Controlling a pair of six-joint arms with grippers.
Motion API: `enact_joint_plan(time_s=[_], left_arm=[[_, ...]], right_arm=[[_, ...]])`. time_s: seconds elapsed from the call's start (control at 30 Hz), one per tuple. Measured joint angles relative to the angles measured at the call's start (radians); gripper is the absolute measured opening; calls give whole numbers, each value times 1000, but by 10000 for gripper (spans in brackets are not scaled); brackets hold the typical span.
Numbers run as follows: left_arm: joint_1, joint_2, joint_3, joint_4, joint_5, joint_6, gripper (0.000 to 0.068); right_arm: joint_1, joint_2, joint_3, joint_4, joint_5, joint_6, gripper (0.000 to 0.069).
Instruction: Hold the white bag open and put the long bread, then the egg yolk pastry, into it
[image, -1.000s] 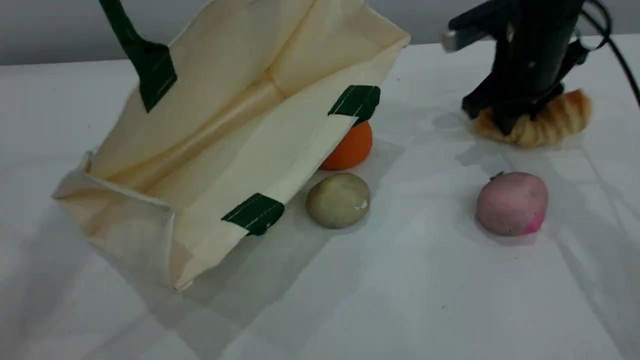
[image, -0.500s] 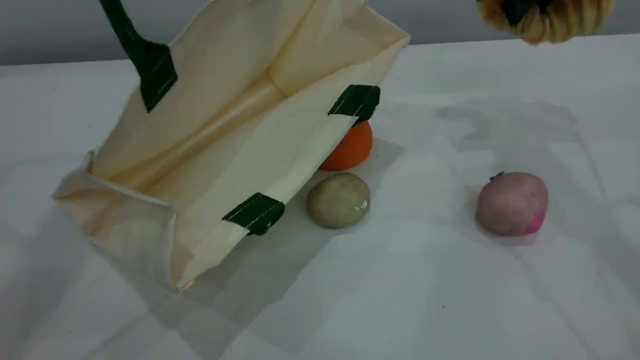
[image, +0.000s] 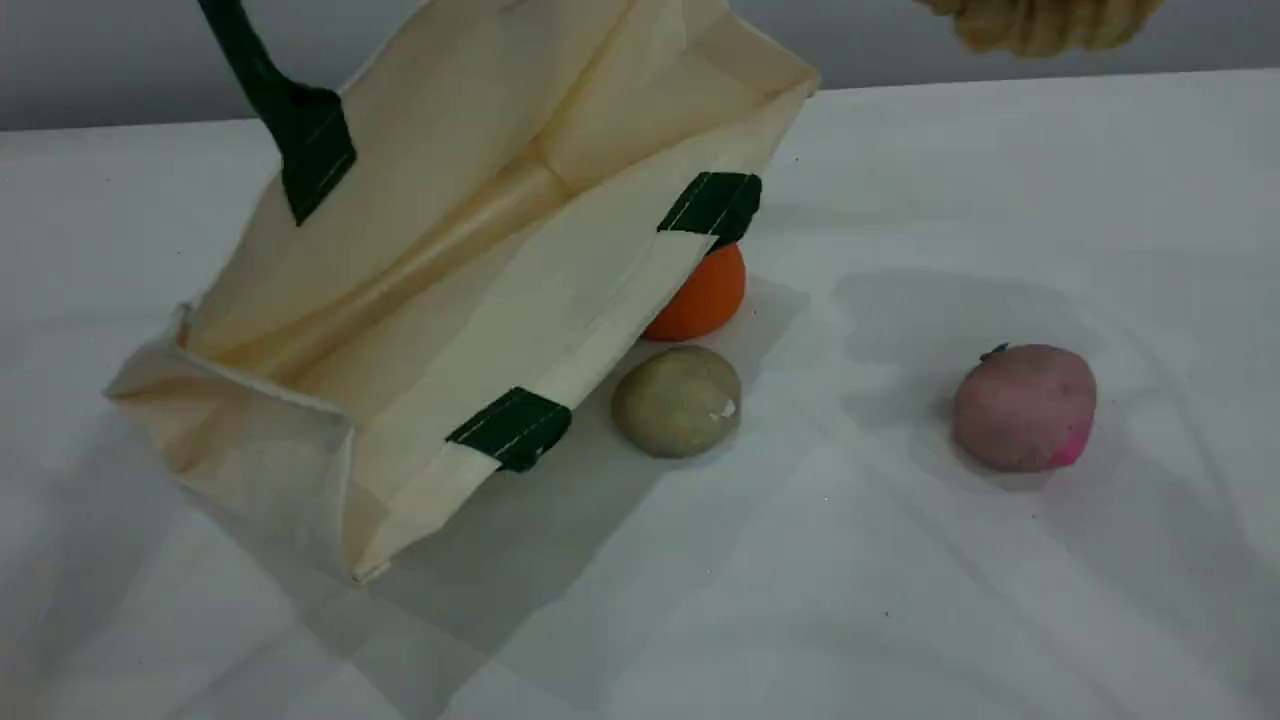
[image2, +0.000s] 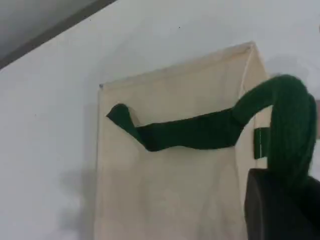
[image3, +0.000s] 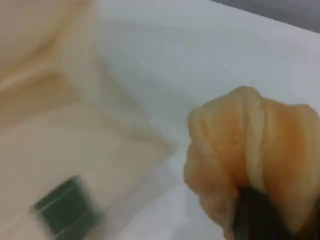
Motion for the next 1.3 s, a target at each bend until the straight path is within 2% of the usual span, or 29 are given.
enact_joint_plan(time_s=[0.13, 0.27, 0.43, 0.67, 0.77, 0.97, 1.3], left_arm=[[0, 0, 0, 0, 0, 3, 81], [0, 0, 0, 0, 0, 8, 81], [0, 0, 0, 0, 0, 26, 81], [0, 0, 0, -7, 0, 110, 81], [0, -1, 0, -16, 0, 124, 81], [-34, -16, 0, -30, 1, 178, 81], [-42, -24, 0, -33, 1, 155, 81]], right_arm=[[84, -66, 98, 0, -64, 10, 146], [169, -73, 146, 0, -89, 25, 139], [285, -73, 158, 0, -141, 48, 129], [419, -71, 158, 0, -194, 50, 128], [432, -65, 158, 0, -220, 50, 126], [432, -64, 158, -7, -266, 44, 125], [432, 54, 156, -12, -421, 9, 123]])
